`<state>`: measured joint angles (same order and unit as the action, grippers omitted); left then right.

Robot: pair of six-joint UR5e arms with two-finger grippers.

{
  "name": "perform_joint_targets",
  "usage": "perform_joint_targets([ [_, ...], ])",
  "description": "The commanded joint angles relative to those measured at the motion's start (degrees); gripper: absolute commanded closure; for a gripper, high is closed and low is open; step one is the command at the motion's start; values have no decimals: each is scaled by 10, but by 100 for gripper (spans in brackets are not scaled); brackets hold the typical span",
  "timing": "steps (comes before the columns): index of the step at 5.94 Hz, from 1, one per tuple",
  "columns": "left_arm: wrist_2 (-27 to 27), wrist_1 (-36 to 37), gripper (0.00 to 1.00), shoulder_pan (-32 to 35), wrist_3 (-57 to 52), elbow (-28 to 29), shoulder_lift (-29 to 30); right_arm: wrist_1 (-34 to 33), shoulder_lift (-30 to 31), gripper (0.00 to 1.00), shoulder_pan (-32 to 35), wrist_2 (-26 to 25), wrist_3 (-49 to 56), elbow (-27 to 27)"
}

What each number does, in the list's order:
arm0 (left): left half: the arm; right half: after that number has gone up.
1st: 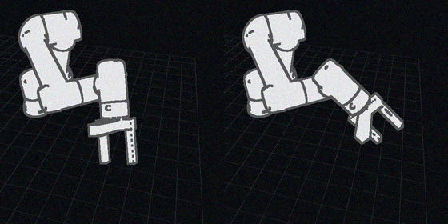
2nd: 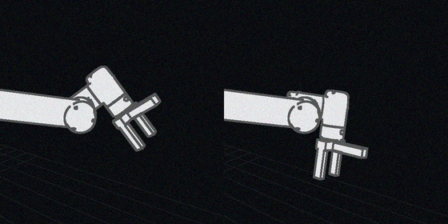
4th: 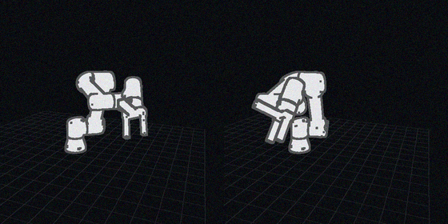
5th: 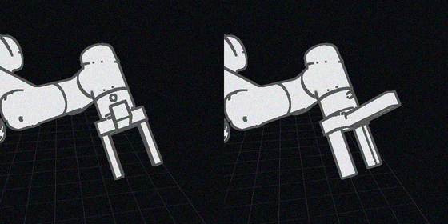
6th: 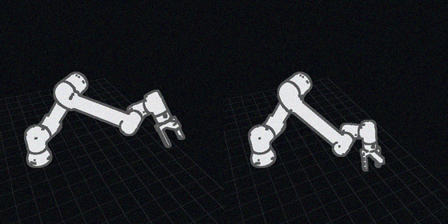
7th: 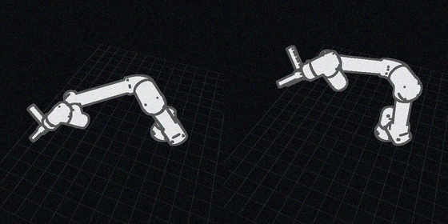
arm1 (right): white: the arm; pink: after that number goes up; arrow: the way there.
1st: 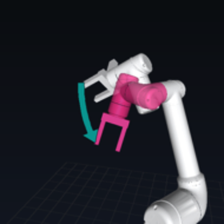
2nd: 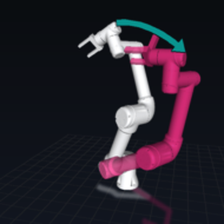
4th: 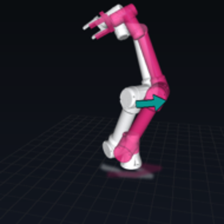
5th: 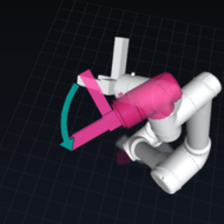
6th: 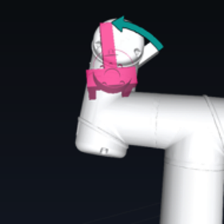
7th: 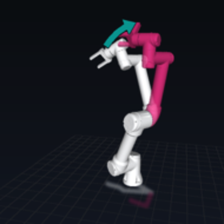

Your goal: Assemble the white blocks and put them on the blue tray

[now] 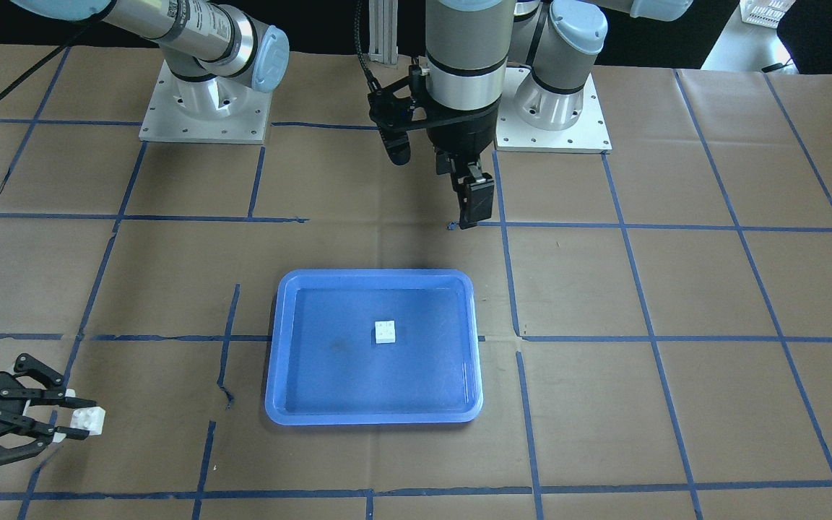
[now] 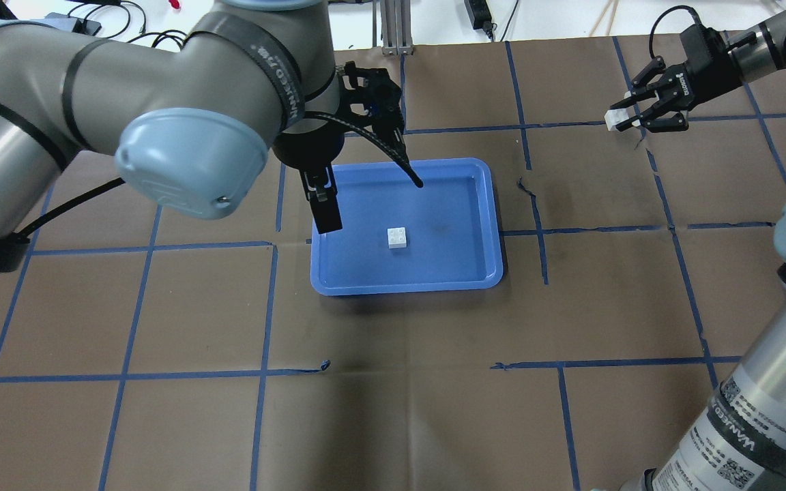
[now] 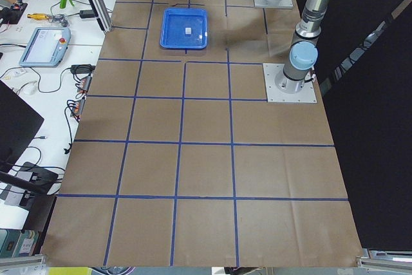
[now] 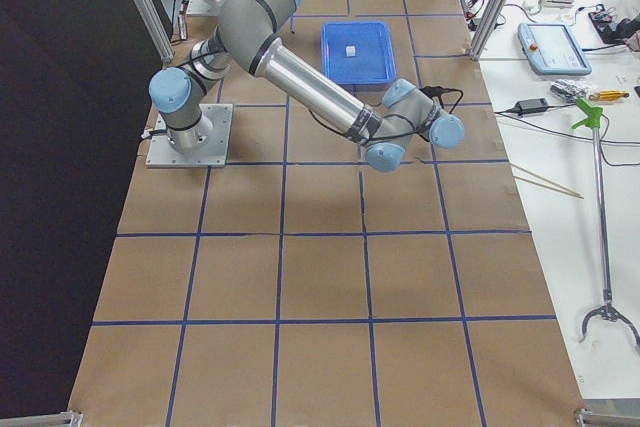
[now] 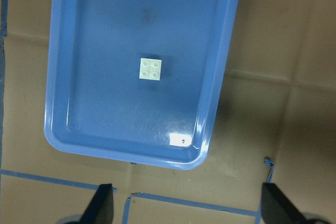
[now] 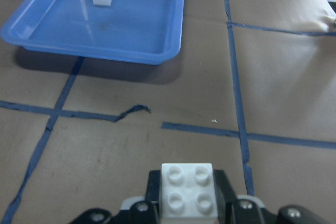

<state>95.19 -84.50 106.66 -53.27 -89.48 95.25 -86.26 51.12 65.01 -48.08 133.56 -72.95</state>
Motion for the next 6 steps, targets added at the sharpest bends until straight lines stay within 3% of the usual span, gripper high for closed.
perform_joint_targets([
  [1, 14, 6, 1, -34, 239, 16, -17, -6, 54, 67, 53, 44, -43, -74],
  [2, 13, 78, 1, -37, 398, -2, -22, -77, 76, 67, 77, 66, -98, -123],
  [3, 16, 102, 1, -37, 553, -4, -24, -176, 91, 67, 112, 67, -156, -180],
  [5, 10, 66, 1, -48, 633, -3, -41, -421, 98, 67, 181, 67, -330, -290],
  [6, -4, -13, 1, -69, 631, 11, -65, -570, 92, 67, 216, 66, -435, -340],
])
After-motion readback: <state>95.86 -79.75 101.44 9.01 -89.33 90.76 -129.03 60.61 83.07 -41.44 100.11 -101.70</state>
